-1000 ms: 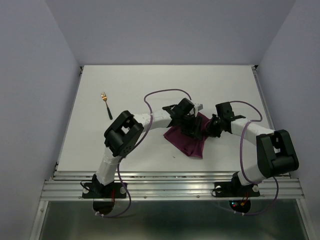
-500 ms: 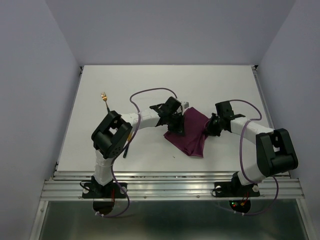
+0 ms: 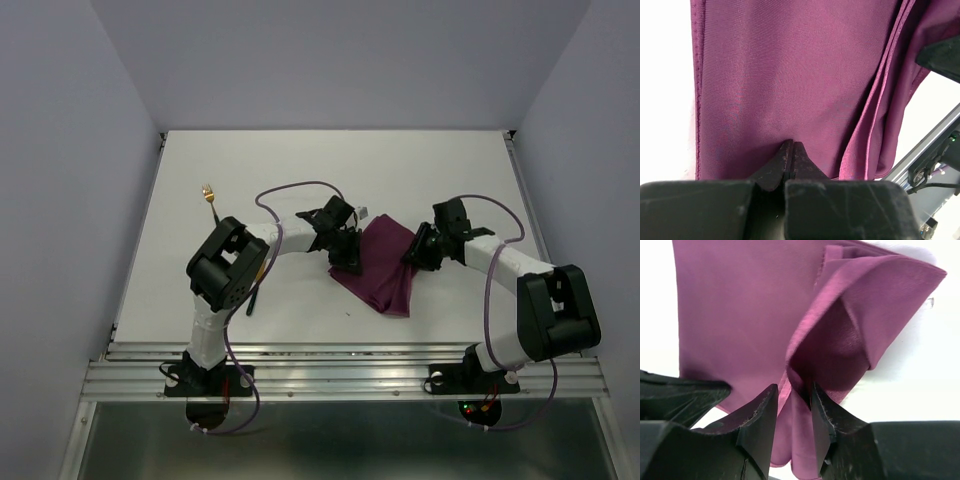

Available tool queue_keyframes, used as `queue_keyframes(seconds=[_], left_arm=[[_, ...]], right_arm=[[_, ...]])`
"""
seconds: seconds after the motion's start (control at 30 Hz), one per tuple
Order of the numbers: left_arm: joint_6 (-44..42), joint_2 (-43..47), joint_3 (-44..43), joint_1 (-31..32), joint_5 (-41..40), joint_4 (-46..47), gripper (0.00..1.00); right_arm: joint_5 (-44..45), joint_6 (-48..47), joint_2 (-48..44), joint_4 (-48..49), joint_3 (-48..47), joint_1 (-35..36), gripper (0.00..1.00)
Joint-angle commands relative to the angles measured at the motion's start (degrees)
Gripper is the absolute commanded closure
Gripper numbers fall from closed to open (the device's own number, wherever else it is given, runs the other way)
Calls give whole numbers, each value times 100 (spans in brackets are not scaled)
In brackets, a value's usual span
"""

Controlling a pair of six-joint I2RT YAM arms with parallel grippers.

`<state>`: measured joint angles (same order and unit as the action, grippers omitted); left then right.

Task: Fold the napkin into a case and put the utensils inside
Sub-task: Fold the lower triangle-folded napkin at the center of the board.

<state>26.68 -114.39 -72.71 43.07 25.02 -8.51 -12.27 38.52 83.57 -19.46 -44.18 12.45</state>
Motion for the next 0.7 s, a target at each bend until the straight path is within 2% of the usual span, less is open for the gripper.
queue_keyframes(seconds=[0.0,0.27,0.67], left_arm=[[48,-40,37,26,-14,78,100],[75,-66,37,26,21,113,100],[66,-5,55,26,82,166,100]], right_arm=[[-188,-205,-262,-110,50,12,62],[-425,-319,-341,-84,252,12,62],[-575,-100,-104,-180,-160,12,63]])
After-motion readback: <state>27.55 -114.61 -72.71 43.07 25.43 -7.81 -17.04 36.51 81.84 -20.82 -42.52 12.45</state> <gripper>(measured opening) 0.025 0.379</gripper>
